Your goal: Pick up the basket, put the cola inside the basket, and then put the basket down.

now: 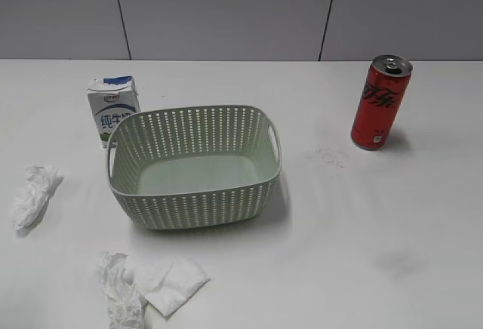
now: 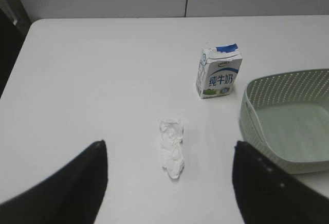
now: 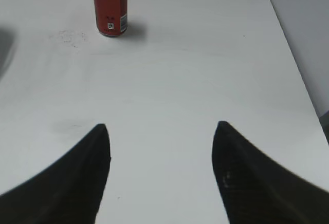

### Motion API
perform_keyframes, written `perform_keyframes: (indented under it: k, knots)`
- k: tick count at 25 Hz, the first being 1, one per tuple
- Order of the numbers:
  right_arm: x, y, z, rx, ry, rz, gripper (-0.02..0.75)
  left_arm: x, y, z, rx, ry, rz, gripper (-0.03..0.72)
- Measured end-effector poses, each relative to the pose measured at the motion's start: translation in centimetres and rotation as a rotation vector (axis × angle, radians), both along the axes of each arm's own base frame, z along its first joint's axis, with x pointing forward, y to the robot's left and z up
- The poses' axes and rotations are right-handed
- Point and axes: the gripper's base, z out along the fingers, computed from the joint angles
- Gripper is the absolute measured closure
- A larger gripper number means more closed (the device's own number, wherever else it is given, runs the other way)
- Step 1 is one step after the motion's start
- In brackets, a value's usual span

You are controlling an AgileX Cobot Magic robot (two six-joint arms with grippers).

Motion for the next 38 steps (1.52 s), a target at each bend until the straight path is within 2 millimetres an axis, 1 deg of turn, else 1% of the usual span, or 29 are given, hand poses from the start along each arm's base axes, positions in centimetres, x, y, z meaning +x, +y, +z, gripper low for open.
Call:
perform_keyframes:
  k: [4,8,13,22,27,30,33,38]
  knots:
    - [0.0,0.0,0.0,-0.001,0.000,0.000,0.260,3.2,-0.3,0.7,-0.005,0.077,-0.009,0.115]
    - [0.0,0.0,0.0,-0.001,0.000,0.000,0.260,5.9,-1.3,1.2,-0.010,0.122,-0.066,0.115]
    - [0.0,0.0,0.0,-0.001,0.000,0.000,0.260,9.0,-3.0,0.7,-0.004,0.207,-0.137,0.115]
    - [0.0,0.0,0.0,-0.001,0.000,0.000,0.260,15.1,-5.0,-0.6,-0.070,0.359,-0.163,0.119]
    - [0.0,0.0,0.0,-0.001,0.000,0.000,0.260,18.0,-6.0,-2.1,-0.080,0.469,-0.166,0.152]
    - [0.0,0.0,0.0,-0.001,0.000,0.000,0.260,19.2,-7.2,-3.4,-0.078,0.567,-0.175,0.157]
    - [0.0,0.0,0.0,-0.001,0.000,0.000,0.260,20.6,-9.2,-5.3,-0.051,0.664,-0.184,0.159]
    - [0.0,0.0,0.0,-0.001,0.000,0.000,0.260,22.4,-12.5,-8.3,0.031,0.773,-0.114,0.160]
